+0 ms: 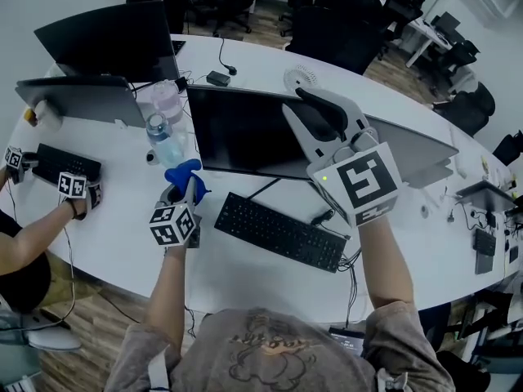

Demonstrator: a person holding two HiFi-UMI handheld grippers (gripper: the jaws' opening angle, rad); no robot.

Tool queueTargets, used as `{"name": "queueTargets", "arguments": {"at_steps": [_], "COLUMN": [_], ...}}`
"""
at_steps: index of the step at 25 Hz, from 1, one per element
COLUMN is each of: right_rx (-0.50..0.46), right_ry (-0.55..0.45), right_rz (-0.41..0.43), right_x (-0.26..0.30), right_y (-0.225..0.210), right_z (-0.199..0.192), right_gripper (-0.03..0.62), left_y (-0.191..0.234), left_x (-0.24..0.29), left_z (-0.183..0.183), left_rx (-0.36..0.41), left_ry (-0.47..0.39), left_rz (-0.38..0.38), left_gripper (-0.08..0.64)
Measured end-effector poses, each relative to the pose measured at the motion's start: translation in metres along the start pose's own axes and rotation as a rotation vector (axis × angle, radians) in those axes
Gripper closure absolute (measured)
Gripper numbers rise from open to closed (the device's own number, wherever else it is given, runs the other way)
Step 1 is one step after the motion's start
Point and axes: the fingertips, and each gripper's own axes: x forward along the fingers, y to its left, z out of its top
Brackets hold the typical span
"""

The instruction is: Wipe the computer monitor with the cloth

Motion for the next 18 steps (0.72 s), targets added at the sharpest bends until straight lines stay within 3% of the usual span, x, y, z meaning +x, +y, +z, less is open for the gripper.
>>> {"name": "queueTargets", "arguments": {"at_steps": [8,18], "right_rx": [-0.037,-0.020], "right_ry": [0.005,0.048], "right_rz": [-0.056,-0.029], "right_x": [-0.004,-0.001], "right_y": [-0.007,-0.002], "right_z": [0.002,-0.006], "right_gripper": [0.497,0.497], "left_y": [0.010,-0.013], "left_x": [0.021,0.035], "left_z": [-0.009,-0.006], "left_rx": [-0.003,0.018], "left_ry": [0.024,0.023], "left_rz": [0.019,-0.052], "left_gripper": [0.512,0.512]}}
